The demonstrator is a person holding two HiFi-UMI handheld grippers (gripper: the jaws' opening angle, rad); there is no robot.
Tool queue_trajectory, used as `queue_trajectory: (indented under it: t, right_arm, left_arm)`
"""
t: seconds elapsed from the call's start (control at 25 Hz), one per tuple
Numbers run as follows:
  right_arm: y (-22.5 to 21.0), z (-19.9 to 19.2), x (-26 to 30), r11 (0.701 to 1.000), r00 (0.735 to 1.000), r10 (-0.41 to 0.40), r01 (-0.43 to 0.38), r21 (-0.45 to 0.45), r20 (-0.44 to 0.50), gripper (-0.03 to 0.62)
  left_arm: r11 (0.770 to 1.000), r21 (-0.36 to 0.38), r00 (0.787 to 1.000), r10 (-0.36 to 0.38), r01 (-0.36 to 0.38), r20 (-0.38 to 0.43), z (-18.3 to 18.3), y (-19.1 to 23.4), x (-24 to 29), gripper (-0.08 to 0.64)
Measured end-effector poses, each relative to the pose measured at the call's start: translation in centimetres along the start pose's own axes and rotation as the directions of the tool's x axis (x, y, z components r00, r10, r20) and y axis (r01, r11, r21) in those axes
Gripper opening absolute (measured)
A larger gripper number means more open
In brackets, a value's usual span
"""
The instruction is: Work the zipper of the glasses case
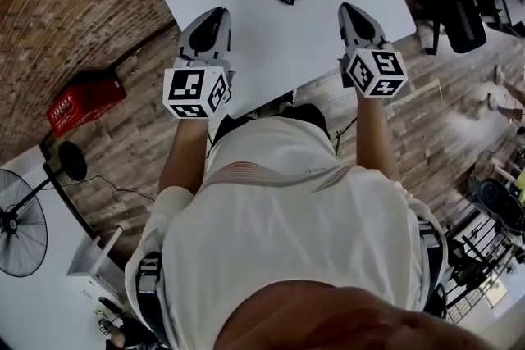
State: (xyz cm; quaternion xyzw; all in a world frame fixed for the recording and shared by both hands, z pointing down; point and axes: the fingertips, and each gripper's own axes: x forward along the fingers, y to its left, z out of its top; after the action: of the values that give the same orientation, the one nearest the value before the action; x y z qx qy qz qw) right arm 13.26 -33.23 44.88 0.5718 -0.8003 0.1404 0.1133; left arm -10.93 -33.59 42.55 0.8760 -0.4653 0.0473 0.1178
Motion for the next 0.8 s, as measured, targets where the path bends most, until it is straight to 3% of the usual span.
queue_trajectory:
  t: [0.24,0.44,0.8]
  right_arm:
    - [-0.7,0.4,2.0,0.999,1.000,0.023,-0.024,-0.034,-0.019,0.064]
    - [-0.1,-2.8,5.3,0.996,0.985,0.088,-0.091,-0.018,-0.148,0.346]
    - [-1.3,-7.7,10.2,0.990,0.950,0.135,-0.120,0.069,-0.281,0.426]
  left_arm:
    - [1.000,-0.001,1.000,0.026,-0.026,-0.005,0.2,0.1,0.9,0.032]
    - [0.999,-0.013,0.999,0.039,-0.040,-0.035,-1.0,0.9,1.0,0.032]
    - [0.998,-0.036,0.996,0.054,-0.057,-0.075,-2.4,1.9,2.6,0.032]
